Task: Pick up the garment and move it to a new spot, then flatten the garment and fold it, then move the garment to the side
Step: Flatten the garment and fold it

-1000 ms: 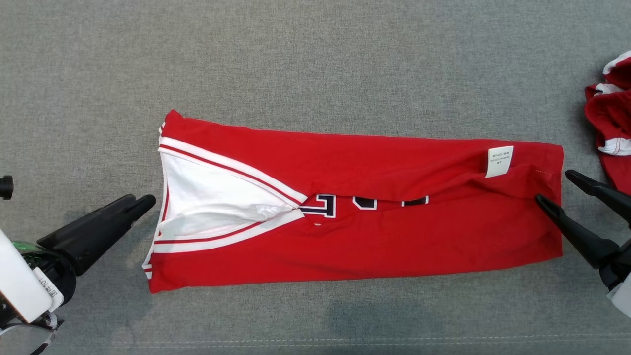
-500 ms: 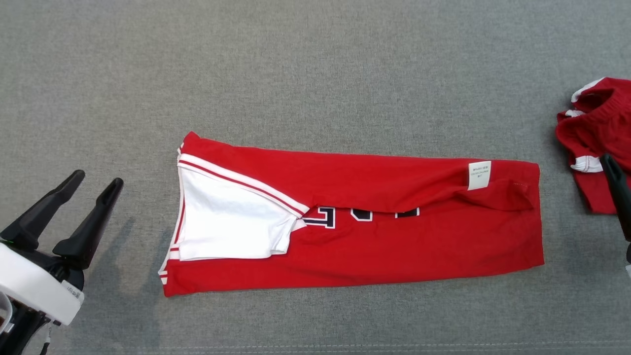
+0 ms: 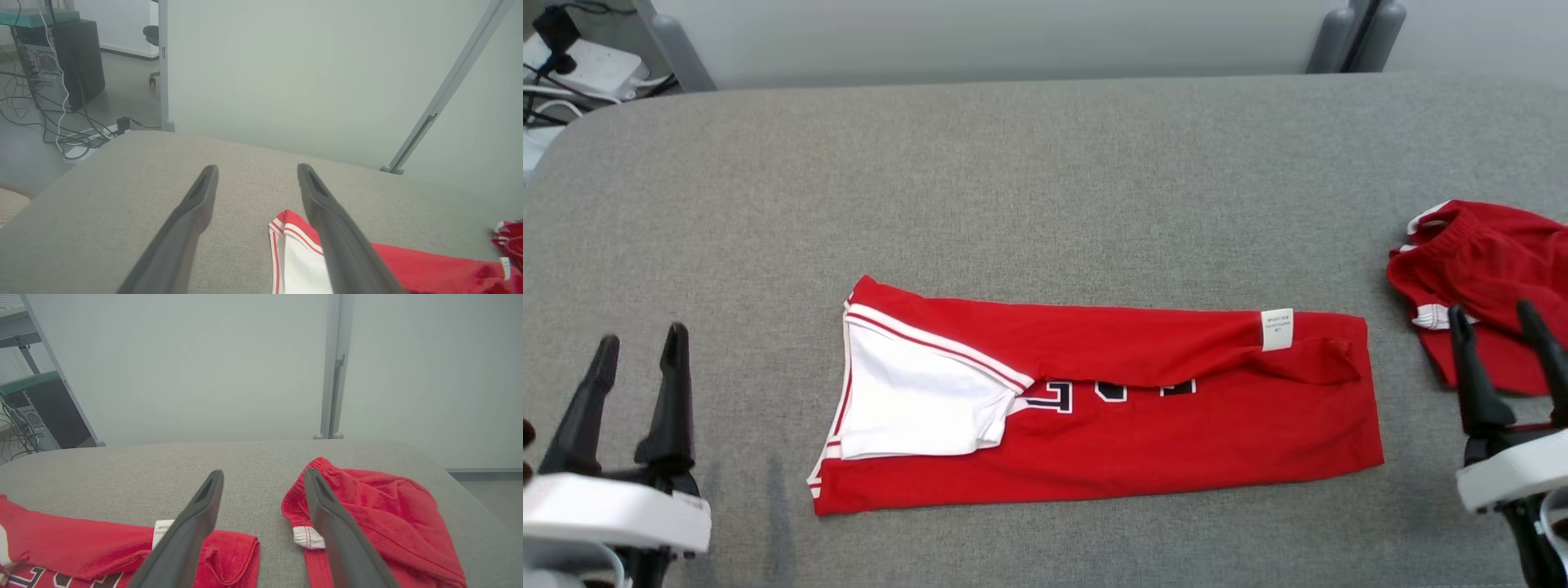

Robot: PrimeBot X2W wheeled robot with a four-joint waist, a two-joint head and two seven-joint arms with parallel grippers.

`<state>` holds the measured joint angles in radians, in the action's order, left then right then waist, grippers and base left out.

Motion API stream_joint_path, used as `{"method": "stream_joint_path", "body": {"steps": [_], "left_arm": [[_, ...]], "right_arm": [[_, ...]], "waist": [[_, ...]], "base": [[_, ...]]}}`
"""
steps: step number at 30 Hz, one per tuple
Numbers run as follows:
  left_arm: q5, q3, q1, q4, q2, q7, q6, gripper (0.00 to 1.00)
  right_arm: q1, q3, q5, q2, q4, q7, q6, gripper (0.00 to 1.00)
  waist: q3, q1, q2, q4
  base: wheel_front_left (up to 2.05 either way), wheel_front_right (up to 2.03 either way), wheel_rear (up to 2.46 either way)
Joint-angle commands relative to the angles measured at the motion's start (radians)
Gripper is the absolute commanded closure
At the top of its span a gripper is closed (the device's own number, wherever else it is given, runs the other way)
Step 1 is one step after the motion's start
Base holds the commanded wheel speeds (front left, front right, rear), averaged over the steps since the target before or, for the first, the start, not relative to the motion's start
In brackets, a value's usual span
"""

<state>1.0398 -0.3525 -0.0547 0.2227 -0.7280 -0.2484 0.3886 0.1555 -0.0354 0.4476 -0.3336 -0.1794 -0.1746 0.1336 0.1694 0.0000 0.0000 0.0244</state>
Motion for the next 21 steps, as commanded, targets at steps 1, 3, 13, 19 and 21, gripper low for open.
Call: {"method": "stream_joint_path", "body": {"steps": [1,3,13,19,21], "left_arm": [[-0.047,0.066,0.000,0.019,-0.018,-0.012,0.015,0.00],[-0.103,0.087,0.038,0.021,0.010,-0.013,0.023,0.00],[-0.253,0.105,0.178,0.017,0.126,-0.013,-0.012,0.00],[-0.276,0.075,0.177,-0.009,0.167,-0.013,-0.042,0.00],[-0.283,0.063,0.162,-0.017,0.174,-0.013,-0.053,0.00]], "right_arm": [[-0.016,-0.006,-0.030,-0.005,0.007,0.007,-0.003,0.00],[-0.031,0.006,-0.056,0.014,-0.013,0.009,-0.003,0.00],[-0.107,0.018,-0.080,0.065,-0.085,0.008,-0.003,0.00],[-0.096,0.005,-0.058,0.060,-0.144,0.013,-0.003,0.00],[-0.085,0.010,-0.041,0.054,-0.167,0.014,-0.003,0.00]], "waist": [[-0.019,0.0000,0.0000,-0.006],[-0.033,0.0000,0.0000,-0.008],[-0.097,0.0000,0.0000,-0.022],[-0.099,0.0000,0.0000,-0.007],[-0.093,0.0000,0.0000,0.007]], "base": [[0.00,0.00,0.00],[0.00,0.00,0.00],[0.00,0.00,0.00],[0.00,0.00,0.00],[0.00,0.00,0.00]]}}
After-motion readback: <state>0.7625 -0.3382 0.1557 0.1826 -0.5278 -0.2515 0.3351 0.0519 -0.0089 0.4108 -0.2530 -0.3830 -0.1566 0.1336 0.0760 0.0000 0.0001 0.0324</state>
